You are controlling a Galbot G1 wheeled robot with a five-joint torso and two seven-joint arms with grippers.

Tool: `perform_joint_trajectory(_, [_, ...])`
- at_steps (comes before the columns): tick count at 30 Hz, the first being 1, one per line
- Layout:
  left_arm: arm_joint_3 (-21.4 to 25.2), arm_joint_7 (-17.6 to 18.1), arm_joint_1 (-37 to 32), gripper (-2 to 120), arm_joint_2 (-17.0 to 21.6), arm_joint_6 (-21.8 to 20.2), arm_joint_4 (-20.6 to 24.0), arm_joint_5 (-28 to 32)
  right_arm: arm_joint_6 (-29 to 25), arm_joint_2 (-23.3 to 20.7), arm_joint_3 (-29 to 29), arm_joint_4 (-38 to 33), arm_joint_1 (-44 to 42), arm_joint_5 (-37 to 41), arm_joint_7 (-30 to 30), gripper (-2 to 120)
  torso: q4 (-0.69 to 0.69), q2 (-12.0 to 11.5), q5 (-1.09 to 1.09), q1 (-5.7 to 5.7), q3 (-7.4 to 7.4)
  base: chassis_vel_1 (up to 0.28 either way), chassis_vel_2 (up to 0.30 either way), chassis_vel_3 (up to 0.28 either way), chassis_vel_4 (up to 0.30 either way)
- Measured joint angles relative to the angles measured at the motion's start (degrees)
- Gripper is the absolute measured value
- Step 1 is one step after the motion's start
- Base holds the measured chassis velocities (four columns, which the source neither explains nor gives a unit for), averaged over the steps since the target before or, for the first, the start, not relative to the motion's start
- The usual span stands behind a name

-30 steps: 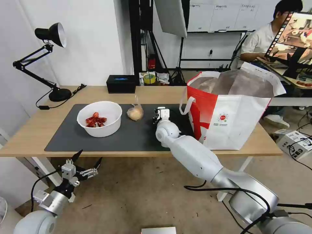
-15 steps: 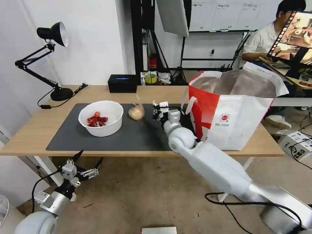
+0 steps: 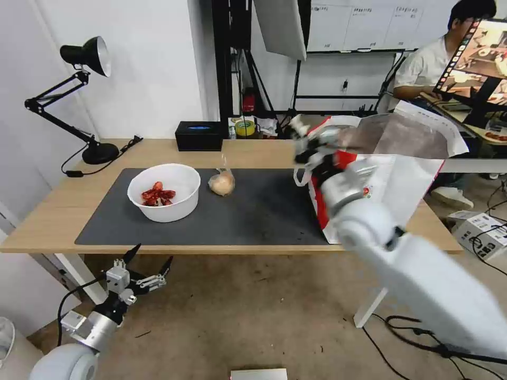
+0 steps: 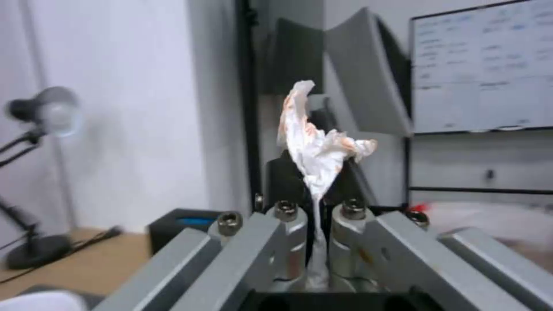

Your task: Pick up the trash from the table and place it into the takeout bag.

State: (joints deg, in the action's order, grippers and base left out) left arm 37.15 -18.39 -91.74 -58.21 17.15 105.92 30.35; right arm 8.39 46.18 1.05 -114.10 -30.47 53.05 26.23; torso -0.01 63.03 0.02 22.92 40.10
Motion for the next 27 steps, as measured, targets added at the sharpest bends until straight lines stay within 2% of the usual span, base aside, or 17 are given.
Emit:
perform_joint_trajectory(4, [-0.2,0.7,0.2,100,0.5,0.0,0.5,-0.1,3.5,-3.2,-4.0,2.1,0.3,2.1,1.9,0,-0.01,0.0,0.00,0.00,0.00,0.000,0.000,0.000,0.000])
perform_joint_trajectory(12, [-0.6,2.1,0.2,100,0.7,-0.3,1.1,-0.3,6.0,-3.6,-5.6,2.6,-0.1,5.1,4.3,0,0.01,0.0,-0.01,0.00,0.00,0.000,0.000,0.000,0.000])
perform_joint_trajectory(15, [-0.6,2.1,0.1,100,0.6,-0.4,1.3,-0.3,7.0,-3.8,-6.4,2.6,-0.8,5.9,4.6,14,0.01,0.0,-0.01,0.00,0.00,0.000,0.000,0.000,0.000])
perform_joint_trajectory(16, [-0.6,2.1,0.1,100,0.6,-0.4,1.3,-0.3,7.0,-3.8,-6.4,2.6,-0.8,5.9,4.6,14,0.01,0.0,-0.01,0.00,0.00,0.000,0.000,0.000,0.000])
perform_joint_trajectory(18, [-0.6,2.1,0.0,100,0.5,-0.4,1.4,-0.4,7.4,-4.1,-6.9,2.3,-1.2,6.6,4.7,22,0.01,0.0,-0.02,0.00,0.00,0.000,0.000,0.000,0.000])
perform_joint_trajectory(19, [-0.6,2.1,-0.1,100,0.5,-0.4,1.4,-0.4,7.5,-4.3,-7.1,2.2,-1.4,6.7,4.7,29,0.01,0.0,-0.02,0.00,0.00,0.000,0.000,0.000,0.000])
perform_joint_trajectory(21, [-0.6,2.1,-0.1,100,0.5,-0.4,1.4,-0.4,7.6,-4.4,-7.3,2.2,-1.5,6.7,4.7,32,0.01,0.0,-0.02,0.00,0.00,0.000,0.000,0.000,0.000])
perform_joint_trajectory(24, [-0.6,2.1,-0.1,100,0.7,-0.4,1.6,-0.4,7.8,-4.6,-7.6,2.1,-1.9,6.7,4.7,49,0.01,0.0,-0.02,0.00,0.00,0.000,0.000,0.000,0.000])
perform_joint_trajectory(27, [-0.6,2.1,-0.1,100,0.9,-0.5,1.7,-0.4,8.0,-4.7,-7.8,1.9,-2.2,6.7,4.7,55,0.01,0.0,-0.02,0.00,0.00,0.000,0.000,0.000,0.000])
